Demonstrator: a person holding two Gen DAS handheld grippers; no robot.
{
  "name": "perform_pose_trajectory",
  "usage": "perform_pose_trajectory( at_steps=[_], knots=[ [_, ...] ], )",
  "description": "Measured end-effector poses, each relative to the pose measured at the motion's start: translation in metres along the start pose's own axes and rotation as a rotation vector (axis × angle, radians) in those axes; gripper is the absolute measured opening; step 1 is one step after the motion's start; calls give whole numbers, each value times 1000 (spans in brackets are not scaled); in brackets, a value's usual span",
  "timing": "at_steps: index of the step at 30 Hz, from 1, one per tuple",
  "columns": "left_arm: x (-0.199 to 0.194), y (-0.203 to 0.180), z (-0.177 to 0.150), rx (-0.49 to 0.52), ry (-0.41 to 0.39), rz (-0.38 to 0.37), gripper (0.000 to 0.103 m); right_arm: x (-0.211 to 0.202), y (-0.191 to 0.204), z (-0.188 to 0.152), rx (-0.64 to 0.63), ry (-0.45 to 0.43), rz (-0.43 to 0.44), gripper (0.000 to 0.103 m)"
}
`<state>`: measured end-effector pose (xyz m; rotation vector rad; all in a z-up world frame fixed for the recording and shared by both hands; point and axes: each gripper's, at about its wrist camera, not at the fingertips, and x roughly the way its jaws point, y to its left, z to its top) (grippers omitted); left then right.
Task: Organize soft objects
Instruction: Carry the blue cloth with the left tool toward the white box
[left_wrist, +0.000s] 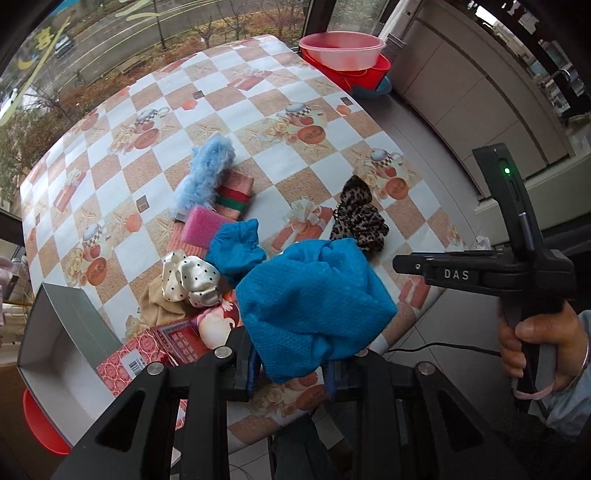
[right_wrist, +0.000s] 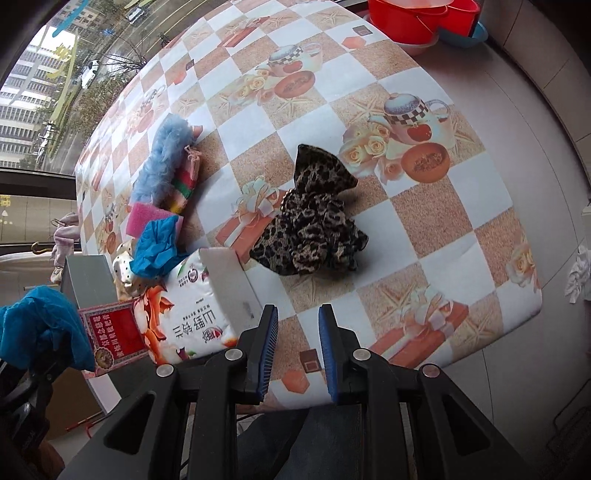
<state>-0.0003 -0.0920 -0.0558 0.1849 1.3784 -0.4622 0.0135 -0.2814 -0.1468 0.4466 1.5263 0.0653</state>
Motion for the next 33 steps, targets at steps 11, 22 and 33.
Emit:
perform_pose_trajectory(
  at_steps=[11, 22, 33],
  knots=[
    [-26, -20, -51, 185, -29, -55, 29, -10, 32, -70, -7, -10, -9, 25],
    [-45, -1, -95, 176, -80, -49, 29, -17, 72, -106, -100, -24, -27, 25],
    [-72, 60, -131, -46, -171, -23, 29, -30, 139, -124, -312, -72, -29, 25]
  ],
)
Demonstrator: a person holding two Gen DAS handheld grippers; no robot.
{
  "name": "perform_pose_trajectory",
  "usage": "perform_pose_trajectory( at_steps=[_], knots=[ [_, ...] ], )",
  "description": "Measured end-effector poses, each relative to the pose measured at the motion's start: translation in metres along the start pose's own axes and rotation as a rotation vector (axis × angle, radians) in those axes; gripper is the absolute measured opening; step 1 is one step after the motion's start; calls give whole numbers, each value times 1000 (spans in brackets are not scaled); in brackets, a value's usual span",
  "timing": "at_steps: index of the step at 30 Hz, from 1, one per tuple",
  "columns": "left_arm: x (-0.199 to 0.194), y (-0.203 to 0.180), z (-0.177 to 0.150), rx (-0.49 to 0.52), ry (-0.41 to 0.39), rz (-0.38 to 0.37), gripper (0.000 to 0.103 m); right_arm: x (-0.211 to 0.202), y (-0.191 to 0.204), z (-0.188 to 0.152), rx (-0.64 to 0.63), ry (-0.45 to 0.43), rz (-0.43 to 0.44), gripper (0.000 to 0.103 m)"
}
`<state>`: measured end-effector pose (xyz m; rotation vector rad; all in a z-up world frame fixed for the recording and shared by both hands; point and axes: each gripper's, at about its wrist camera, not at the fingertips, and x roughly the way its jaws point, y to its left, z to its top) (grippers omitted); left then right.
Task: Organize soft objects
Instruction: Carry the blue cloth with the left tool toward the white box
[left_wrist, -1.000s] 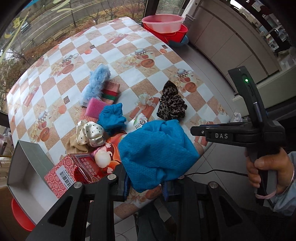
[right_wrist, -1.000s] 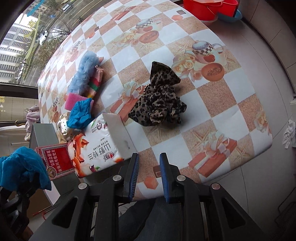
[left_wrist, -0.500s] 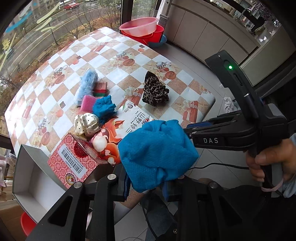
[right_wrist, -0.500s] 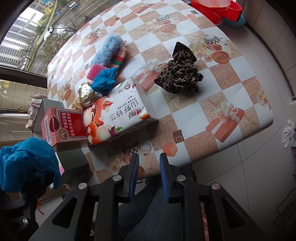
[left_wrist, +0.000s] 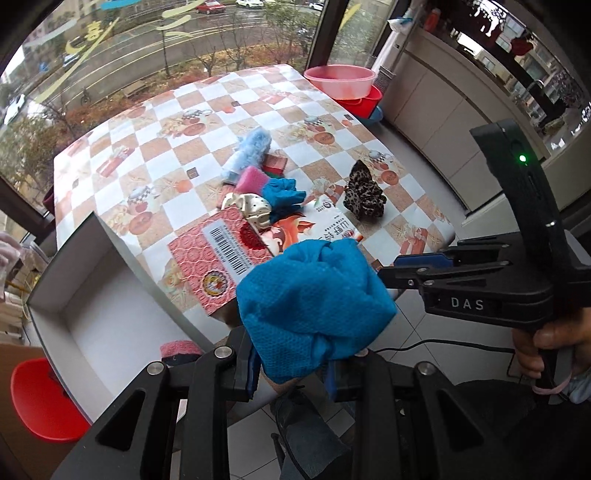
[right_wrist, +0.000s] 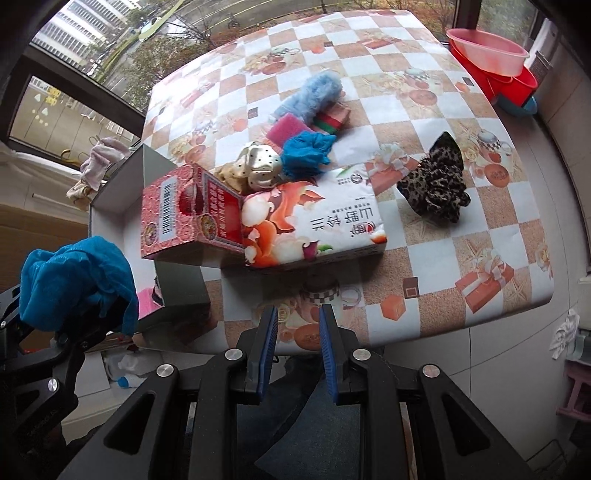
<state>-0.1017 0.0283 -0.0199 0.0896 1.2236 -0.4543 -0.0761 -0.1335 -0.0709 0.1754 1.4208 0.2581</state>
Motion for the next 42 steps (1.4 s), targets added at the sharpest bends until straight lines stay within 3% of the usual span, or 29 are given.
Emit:
perform_pose_trajectory(
  at_steps=[19, 42],
  knots=[
    [-34, 104, -62, -350, -61, 111, 29, -8, 115, 17, -309, -7, 69, 25],
    [-43, 152, -88, -493, -66, 196, 29, 15, 192, 29, -452, 44, 135, 25]
  ],
)
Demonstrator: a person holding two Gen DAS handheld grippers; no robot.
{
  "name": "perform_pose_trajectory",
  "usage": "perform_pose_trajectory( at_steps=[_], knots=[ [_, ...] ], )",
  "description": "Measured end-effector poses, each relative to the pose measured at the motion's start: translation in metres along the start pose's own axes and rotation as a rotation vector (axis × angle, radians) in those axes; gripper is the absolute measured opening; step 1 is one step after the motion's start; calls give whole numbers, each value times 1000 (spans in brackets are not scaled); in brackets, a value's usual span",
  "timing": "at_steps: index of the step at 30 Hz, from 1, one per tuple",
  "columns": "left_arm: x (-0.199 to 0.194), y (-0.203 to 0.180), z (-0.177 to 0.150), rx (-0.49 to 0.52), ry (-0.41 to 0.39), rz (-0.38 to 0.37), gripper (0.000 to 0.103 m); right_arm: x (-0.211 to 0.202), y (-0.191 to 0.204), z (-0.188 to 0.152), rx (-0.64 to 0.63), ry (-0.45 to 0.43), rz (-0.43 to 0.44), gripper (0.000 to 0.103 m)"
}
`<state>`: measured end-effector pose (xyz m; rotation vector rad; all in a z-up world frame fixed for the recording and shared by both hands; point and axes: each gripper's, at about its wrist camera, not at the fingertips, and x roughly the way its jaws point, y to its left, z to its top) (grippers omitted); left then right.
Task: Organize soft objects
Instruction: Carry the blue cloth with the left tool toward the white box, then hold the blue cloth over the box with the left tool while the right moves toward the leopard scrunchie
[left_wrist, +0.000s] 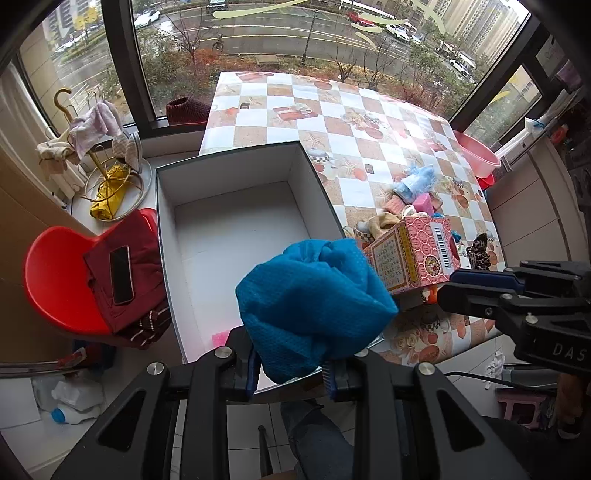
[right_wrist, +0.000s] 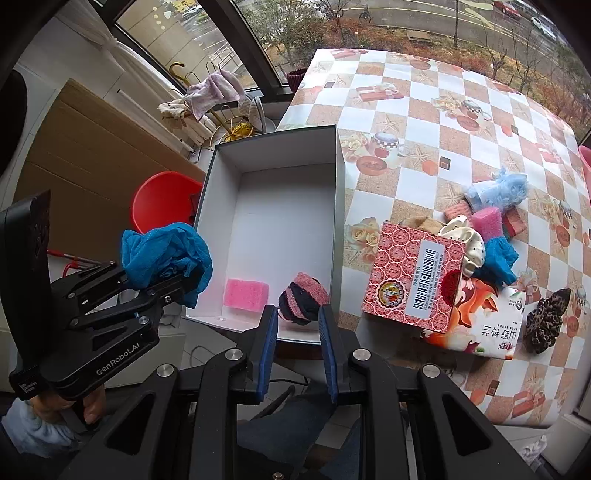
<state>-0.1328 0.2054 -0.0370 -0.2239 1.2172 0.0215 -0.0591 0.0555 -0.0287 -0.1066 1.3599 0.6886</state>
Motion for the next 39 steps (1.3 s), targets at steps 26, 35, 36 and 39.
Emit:
perform_pose_trajectory(
  at_steps=[26, 35, 36, 39],
  knots=[
    [27, 36, -5, -134, 62, 54, 29, 39, 16, 21, 16, 73, 63, 25],
    [33, 38, -8, -145, 78, 52, 29, 53, 24, 17, -3, 105, 63, 25],
    [34, 38, -8, -143, 80, 54, 29, 53, 23, 17, 0, 103, 61, 25],
    [34, 38, -8, -137, 82, 54, 29, 45, 10, 19, 31, 75, 43, 25]
  ],
)
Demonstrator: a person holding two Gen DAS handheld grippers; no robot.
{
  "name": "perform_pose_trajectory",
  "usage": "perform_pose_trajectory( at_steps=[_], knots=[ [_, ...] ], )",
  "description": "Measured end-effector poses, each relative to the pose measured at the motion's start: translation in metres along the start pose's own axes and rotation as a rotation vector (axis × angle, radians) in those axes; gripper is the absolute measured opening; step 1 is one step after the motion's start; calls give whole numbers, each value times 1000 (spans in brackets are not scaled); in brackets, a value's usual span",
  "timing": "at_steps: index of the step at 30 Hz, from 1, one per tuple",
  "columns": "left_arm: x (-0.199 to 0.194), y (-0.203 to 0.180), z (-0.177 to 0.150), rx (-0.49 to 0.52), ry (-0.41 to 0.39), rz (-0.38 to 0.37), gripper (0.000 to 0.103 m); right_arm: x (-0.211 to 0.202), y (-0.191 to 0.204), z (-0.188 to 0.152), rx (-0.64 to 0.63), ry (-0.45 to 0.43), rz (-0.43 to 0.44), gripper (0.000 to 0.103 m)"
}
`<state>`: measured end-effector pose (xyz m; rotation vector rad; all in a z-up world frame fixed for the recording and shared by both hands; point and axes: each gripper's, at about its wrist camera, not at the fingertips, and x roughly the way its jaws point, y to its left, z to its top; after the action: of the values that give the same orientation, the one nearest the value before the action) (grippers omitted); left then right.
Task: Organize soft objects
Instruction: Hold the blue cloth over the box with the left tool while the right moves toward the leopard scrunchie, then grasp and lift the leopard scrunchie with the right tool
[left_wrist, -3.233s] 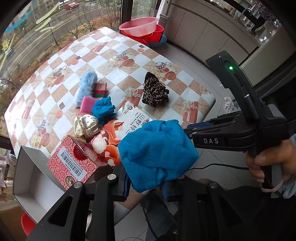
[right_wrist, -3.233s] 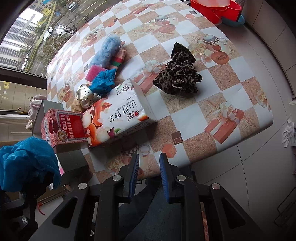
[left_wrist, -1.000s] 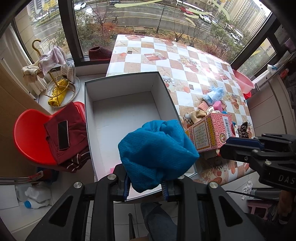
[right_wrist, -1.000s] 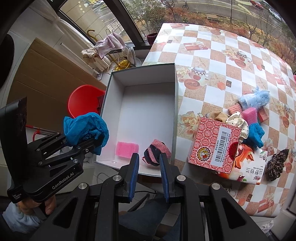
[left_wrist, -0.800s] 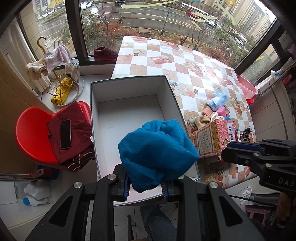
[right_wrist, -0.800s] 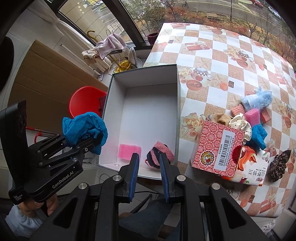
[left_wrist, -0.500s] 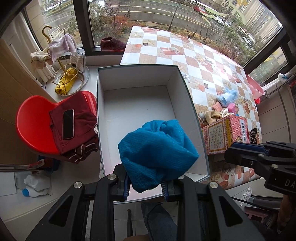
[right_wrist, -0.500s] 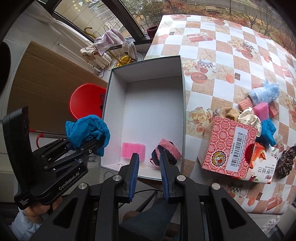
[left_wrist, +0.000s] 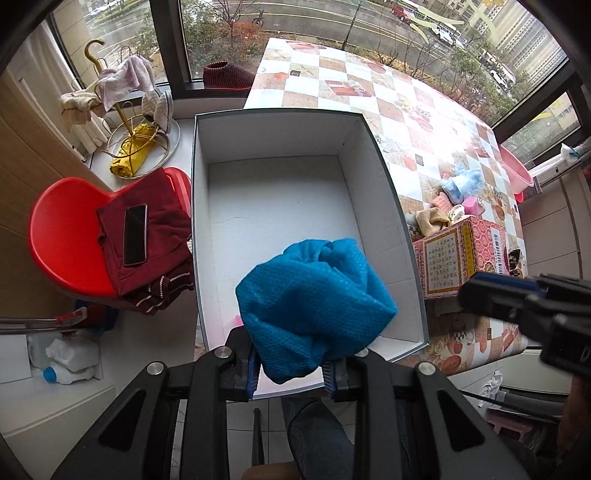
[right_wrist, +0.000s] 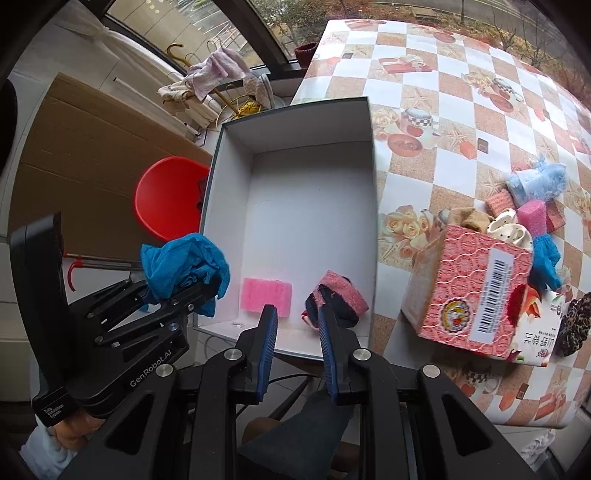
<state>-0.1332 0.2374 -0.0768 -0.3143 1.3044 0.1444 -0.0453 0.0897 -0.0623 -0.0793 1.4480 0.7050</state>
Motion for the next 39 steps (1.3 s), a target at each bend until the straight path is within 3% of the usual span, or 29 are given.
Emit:
perform_pose_trajectory(
  at_steps=[1, 3, 4, 5, 7, 10, 12, 14, 17, 20, 21, 22, 24, 27, 30, 33, 39],
  knots=[
    [-1, -1, 0, 2, -1, 0, 29, -8, -9, 1, 17, -18, -6, 25],
    [-1, -2, 1, 9, -1, 2, 29, -29, -36, 2, 67, -71, -37, 37],
    [-1, -4, 1, 13, -1, 5, 29, -41, -55, 1, 100, -100, -68, 72],
    [-1, -5, 2, 16, 1, 7, 29, -52, -77, -1, 142, -133, -109, 98],
    [0, -8, 3, 22, 8, 14, 29, -71, -132, -11, 262, -200, -201, 100],
    [3, -12, 5, 28, 28, 22, 29, -83, -228, -32, 541, -217, -271, 100],
    [5, -15, 7, 33, 43, 40, 29, -76, -289, -53, 744, -193, -303, 99],
    [6, -19, 9, 36, 56, 63, 29, -61, -335, -68, 856, -154, -324, 99],
    [5, -26, 13, 39, 64, 97, 29, -34, -376, -82, 921, -100, -312, 99],
    [7, -34, 16, 43, 79, 131, 30, -9, -387, -74, 868, -74, -300, 99],
    [7, -36, 16, 47, 84, 141, 30, 0, -387, -69, 829, -46, -324, 99],
    [8, -39, 16, 51, 87, 149, 30, 9, -387, -65, 797, -19, -352, 93],
    [8, -44, 17, 63, 90, 163, 30, 24, -389, -62, 765, 27, -373, 69],
    [9, -47, 17, 72, 88, 172, 30, 25, -391, -67, 776, 32, -401, 19],
    [15, -47, 19, 65, 94, 170, 30, 11, -389, -70, 763, 9, -383, 18],
    [19, -46, 21, 59, 89, 165, 30, -22, -368, -63, 723, -75, -347, 19],
    [22, -37, 24, 30, 71, 149, 30, -89, -255, -22, 505, -258, -153, 19]
  ],
)
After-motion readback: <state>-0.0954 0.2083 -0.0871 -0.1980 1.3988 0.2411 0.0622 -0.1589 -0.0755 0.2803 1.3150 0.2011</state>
